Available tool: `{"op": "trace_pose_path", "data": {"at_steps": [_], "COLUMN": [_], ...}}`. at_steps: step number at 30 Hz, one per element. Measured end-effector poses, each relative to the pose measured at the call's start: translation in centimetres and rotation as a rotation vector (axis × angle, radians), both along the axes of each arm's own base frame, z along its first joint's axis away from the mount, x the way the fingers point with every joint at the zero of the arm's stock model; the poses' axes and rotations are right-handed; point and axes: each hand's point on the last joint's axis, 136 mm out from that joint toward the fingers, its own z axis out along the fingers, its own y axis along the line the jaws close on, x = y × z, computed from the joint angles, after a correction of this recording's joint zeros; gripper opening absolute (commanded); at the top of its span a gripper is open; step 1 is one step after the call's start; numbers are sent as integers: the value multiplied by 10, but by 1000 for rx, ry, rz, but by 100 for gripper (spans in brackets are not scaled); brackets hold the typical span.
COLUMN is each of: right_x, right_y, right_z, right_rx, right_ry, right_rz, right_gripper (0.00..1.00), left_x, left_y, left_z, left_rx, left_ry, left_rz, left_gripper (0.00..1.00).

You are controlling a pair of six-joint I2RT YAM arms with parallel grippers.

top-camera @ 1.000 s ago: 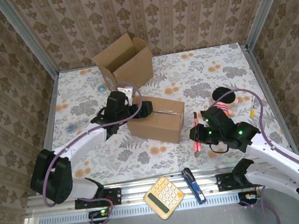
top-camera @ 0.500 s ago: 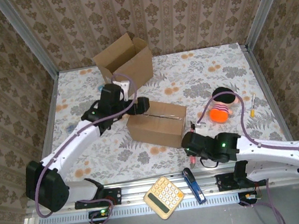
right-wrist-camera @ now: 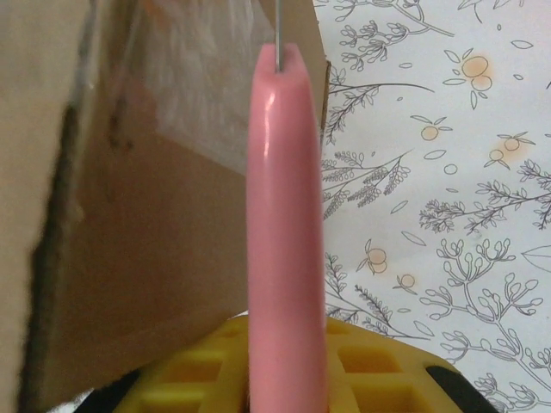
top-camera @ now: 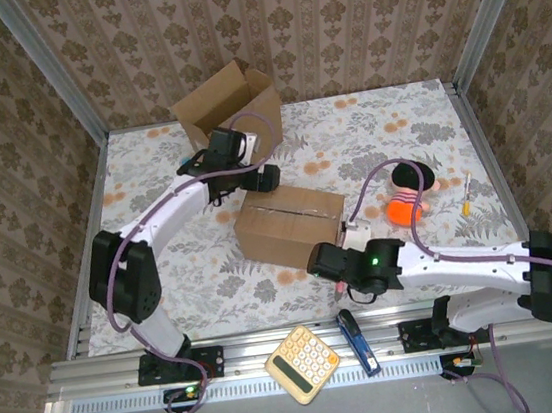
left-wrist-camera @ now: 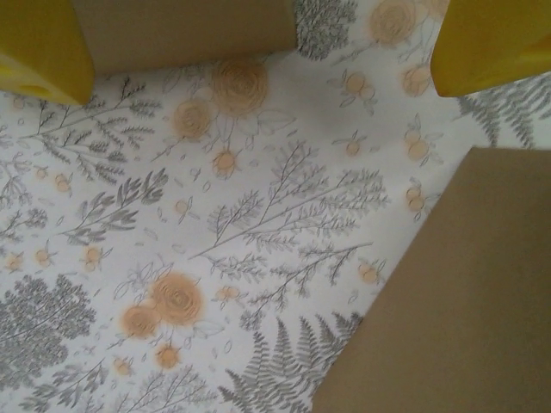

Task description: Unpack the express box

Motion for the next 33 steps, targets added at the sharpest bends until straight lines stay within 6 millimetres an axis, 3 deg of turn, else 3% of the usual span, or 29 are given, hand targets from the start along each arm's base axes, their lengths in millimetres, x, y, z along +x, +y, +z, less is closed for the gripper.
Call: {"op": "trace_pose_path", "data": {"at_steps": [5,11,18,26,33], "right_x": [17,52,104,174,236], "right_y": [-10,-34,-44,-29,12], "right_z": [-4,-2,5,6,22], "right_rx": [-13,-29,-34,-21,32], "right_ry": [5,4,-6,1,-38], "right_rz": [-66,-146,-164,-63,165], "right_gripper": [0,0,0,0,0], "left_x": [1,0,-33,-75,-117], "left_y": [7,26,48,62,65], "left_z": [1,2,5,1,-4], "left_rx": [40,69,78,61,72], "left_ry": [-8,-22,-1,55,109], "left_rz": [6,53,63,64,41], "left_gripper": [100,99,99,99,100]}}
